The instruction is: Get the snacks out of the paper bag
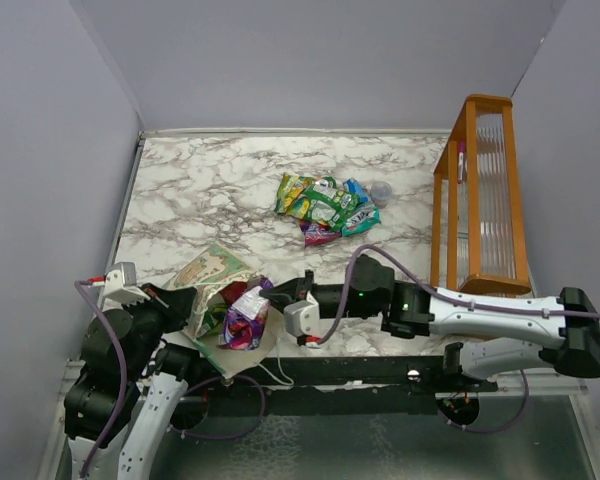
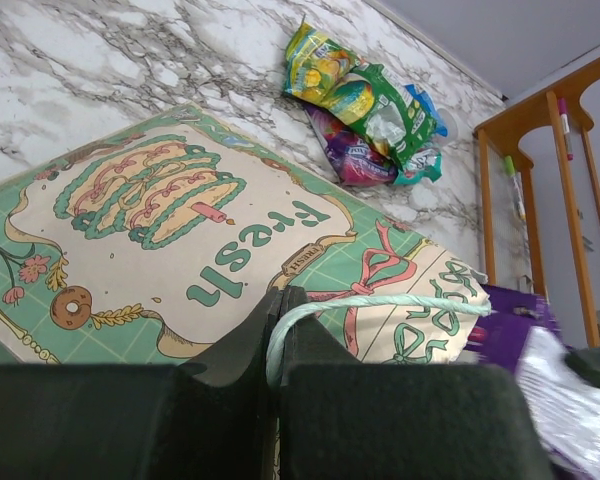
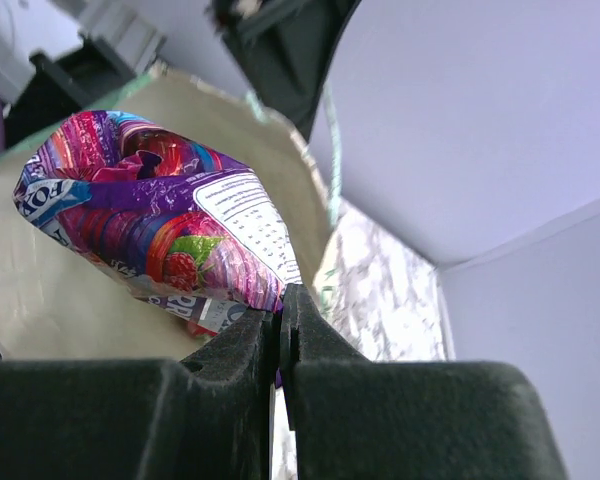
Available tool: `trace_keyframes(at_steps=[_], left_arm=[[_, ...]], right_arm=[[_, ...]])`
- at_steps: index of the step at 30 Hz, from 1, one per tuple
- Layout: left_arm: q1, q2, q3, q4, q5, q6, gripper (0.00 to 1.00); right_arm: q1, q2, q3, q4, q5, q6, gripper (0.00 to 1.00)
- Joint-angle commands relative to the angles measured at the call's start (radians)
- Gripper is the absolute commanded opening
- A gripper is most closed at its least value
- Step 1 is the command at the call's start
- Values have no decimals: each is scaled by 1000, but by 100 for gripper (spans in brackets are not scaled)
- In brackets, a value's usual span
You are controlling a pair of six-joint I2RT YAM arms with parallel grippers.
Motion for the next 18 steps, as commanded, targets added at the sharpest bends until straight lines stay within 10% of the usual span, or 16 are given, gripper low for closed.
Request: trace_keyframes(at_steps=[1,18], left_arm=[[-5,1,-10,16,-13,-5,0],[-5,-2,9,-5,-21,-11,0]], right_arm=[[5,-140,0,47,-76,40,1],[-1,-247,-102,460,672,110,1]])
